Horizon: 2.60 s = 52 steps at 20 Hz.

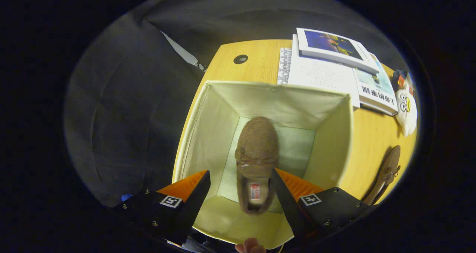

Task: Open the storage box then place both shoes into the box .Put the left shoe in first, then the right shoe, with the right side of both shoes facing outward in a uniform manner.

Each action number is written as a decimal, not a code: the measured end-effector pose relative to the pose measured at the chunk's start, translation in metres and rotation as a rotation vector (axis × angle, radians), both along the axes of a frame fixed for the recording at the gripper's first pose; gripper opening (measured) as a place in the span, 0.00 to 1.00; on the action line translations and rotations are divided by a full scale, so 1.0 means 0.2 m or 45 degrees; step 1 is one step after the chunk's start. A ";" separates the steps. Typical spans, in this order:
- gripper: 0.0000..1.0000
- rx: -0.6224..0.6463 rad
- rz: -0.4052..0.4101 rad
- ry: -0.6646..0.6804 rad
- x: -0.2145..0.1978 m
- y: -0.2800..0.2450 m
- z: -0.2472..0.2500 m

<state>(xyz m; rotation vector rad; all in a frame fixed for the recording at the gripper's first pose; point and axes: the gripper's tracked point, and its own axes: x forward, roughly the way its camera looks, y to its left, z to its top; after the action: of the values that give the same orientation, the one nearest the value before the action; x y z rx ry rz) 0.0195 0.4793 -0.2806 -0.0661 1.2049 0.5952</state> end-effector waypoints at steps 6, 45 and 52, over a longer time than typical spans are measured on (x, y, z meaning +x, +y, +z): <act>0.99 0.095 0.055 -0.117 0.02 -0.39 0.32; 1.00 -0.231 -0.394 -0.028 0.09 -2.19 -0.31; 0.77 -0.347 -0.363 -0.019 0.27 -2.20 -0.51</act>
<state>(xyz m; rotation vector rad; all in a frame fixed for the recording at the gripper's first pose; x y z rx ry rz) 0.0727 0.0394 -0.3823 -0.1260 1.2482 0.1789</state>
